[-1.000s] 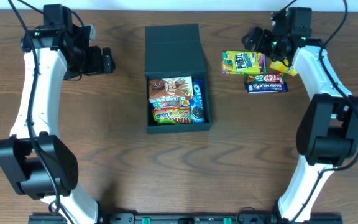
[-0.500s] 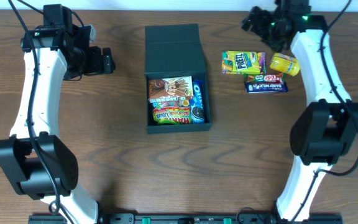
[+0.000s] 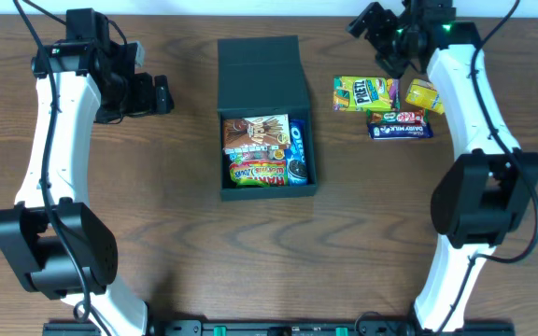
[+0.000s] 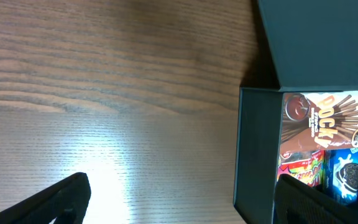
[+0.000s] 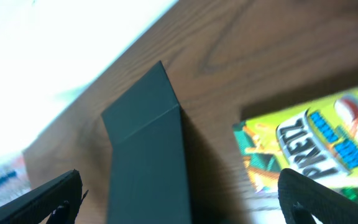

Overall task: Pack container
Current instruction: 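Lower the right gripper onto the green Pretz box and grasp it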

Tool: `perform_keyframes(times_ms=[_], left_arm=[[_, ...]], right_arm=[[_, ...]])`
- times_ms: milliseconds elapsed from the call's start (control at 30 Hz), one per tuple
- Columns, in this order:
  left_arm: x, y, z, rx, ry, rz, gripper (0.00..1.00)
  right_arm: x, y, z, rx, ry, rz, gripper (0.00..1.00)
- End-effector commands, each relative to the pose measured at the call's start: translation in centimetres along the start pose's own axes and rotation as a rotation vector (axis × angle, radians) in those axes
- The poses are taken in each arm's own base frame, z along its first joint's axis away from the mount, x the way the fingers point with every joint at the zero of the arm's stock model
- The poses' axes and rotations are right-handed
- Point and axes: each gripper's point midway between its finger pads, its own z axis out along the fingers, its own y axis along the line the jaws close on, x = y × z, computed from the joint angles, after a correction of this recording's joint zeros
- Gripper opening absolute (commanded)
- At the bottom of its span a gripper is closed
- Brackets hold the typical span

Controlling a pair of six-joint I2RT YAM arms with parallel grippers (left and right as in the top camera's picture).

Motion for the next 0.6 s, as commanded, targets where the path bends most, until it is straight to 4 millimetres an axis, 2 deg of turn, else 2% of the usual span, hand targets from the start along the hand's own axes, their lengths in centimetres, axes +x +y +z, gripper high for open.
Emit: perform_keyframes(times_ms=[0, 133, 267, 367, 433, 567], left_arm=[[0.1, 0.1, -0.6, 0.002, -0.008, -0.009, 0.95], [0.2, 0.1, -0.6, 0.001, 0.0, -0.011, 0.95], [0.2, 0.1, -0.6, 0.001, -0.001, -0.011, 0.95], [0.2, 0.1, -0.6, 0.001, -0.001, -0.011, 0.95], [0.1, 0.1, -0.6, 0.001, -0.004, -0.01, 0.95], [0.0, 0.1, -0.6, 0.001, -0.008, -0.009, 0.95]], right_arm=[[0.7, 0.3, 0.6, 0.037, -0.03, 0.219, 0.99], [0.3, 1.7, 0.2, 0.027, -0.073, 0.269, 0.99], [-2.7, 3.1, -1.7, 0.03, -0.224, 0.222, 0.96], [-4.2, 3.4, -2.5, 0.049, -0.298, 0.182, 0.92], [-4.7, 3.0, -2.3, 0.068, -0.321, 0.172, 0.9], [-5.0, 1.6, 0.4, 0.11, -0.313, 0.132, 0.88]])
